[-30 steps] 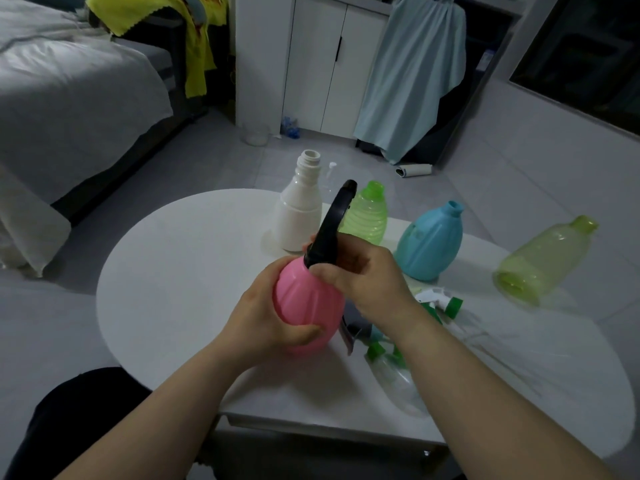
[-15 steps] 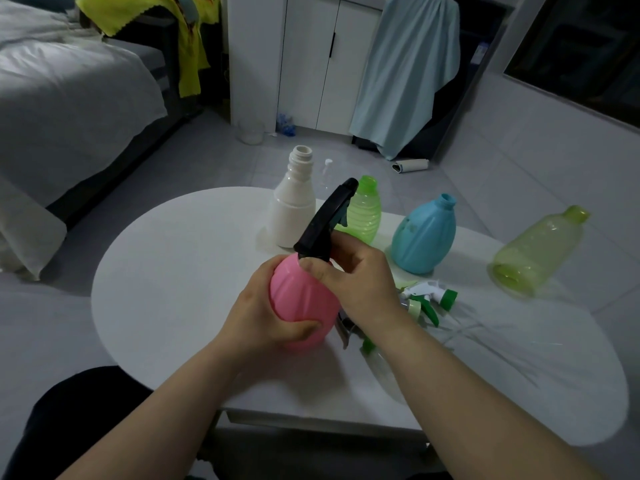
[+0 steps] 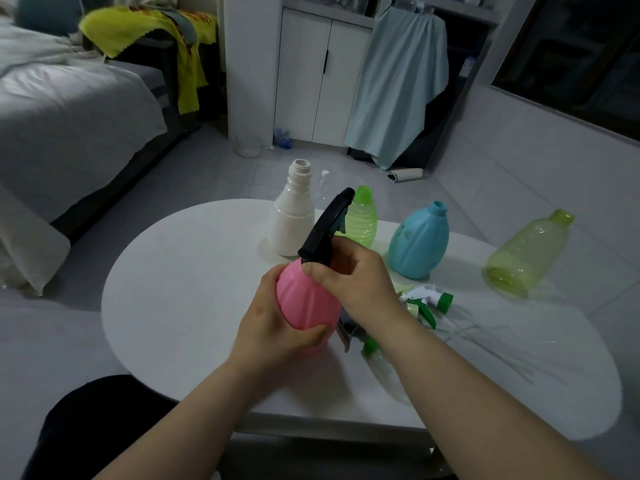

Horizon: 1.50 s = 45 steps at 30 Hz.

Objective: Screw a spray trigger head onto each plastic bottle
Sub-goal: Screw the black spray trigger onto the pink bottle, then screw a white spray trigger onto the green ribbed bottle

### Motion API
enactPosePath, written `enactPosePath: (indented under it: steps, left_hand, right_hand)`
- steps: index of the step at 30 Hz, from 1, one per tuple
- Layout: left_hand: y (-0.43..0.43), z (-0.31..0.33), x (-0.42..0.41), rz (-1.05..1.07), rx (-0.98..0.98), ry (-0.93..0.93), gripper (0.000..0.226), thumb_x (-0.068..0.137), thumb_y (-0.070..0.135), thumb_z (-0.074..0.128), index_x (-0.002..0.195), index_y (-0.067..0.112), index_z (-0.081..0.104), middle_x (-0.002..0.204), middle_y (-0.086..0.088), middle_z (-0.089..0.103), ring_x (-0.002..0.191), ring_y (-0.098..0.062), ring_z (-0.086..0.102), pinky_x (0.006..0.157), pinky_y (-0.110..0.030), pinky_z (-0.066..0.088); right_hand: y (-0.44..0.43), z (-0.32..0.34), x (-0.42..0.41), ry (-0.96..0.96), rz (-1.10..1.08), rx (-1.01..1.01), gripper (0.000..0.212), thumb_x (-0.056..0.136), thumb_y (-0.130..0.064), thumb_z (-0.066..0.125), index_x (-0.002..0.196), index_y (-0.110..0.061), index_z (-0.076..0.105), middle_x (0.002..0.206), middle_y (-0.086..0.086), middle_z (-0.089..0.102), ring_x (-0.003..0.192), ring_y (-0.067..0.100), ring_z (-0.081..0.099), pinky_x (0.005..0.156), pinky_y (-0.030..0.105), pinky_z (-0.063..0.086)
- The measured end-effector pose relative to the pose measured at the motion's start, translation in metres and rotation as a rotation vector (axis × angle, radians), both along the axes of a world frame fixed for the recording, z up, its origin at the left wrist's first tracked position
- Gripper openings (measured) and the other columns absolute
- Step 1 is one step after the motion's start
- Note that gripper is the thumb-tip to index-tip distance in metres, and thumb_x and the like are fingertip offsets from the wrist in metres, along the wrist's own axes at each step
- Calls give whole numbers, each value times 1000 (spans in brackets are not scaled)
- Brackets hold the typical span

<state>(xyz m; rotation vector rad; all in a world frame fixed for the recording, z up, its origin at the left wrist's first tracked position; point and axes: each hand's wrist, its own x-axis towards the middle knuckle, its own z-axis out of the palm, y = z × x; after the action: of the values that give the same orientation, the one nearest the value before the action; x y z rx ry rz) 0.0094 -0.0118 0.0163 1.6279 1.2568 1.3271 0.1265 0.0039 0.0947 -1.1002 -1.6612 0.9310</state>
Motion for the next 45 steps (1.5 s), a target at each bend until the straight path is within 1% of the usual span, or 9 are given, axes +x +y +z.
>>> enactPosePath:
  steps: [4,8,11,14,18,23,27,32,45]
  left_hand:
    - [2,3,-2,-105,-71,-5,77,55,38,79,105,58,24,109,25,39,97,-5,48,65,-7,41]
    - [4,5,-7,-107,-78,112,77,63,65,58,127,38,26,133,13,36,113,-2,35,94,-22,31]
    - [9,8,-2,-24,-6,200,61,75,41,57,129,21,36,137,-1,40,114,-4,33,97,-25,26]
    - [19,6,9,25,57,313,46,80,25,60,123,14,47,136,-8,46,121,-16,41,102,-29,28]
    - [32,-9,20,41,-40,500,44,83,31,56,124,16,47,141,-6,40,128,-23,37,108,-33,24]
    - [39,-27,24,-1,-55,828,50,86,47,41,131,26,35,148,4,28,137,-13,20,113,-30,8]
    - [40,-27,24,10,-38,856,50,85,48,41,131,27,35,148,5,29,137,-13,20,113,-29,8]
    - [40,-27,24,16,-27,863,49,85,46,43,130,27,37,146,5,32,136,-14,22,112,-30,10]
    - [41,-27,24,20,-16,832,47,84,43,48,127,25,43,143,4,37,135,-15,25,112,-30,13]
  right_hand:
    - [1,6,-1,-156,-109,64,22,72,-21,69,78,-34,53,76,-27,53,71,-17,51,63,-6,34]
    - [7,27,21,-143,-181,-3,20,74,-22,66,85,-34,53,81,-25,52,78,-9,49,62,5,41]
    - [12,47,50,16,-248,-76,21,75,-12,62,82,-31,57,85,-15,58,87,4,54,72,20,40]
    - [13,67,87,157,-347,-27,21,73,-4,63,73,-26,60,81,-8,61,82,9,55,73,20,41]
    - [15,85,143,131,-492,69,18,75,-9,63,71,-27,61,68,-19,65,67,-5,56,68,11,43]
    - [29,83,198,32,-641,-11,22,79,-8,59,100,-16,58,91,-4,58,86,10,54,81,22,42]
    - [52,64,214,-36,-734,-64,31,80,-6,57,111,-7,55,111,13,56,102,23,52,89,30,39]
    - [79,38,219,-132,-728,-103,38,81,-10,57,119,-8,50,123,12,56,112,26,51,94,34,39]
    - [96,19,226,-296,-705,-132,31,85,-20,51,113,-6,51,99,6,51,92,21,47,76,29,33]
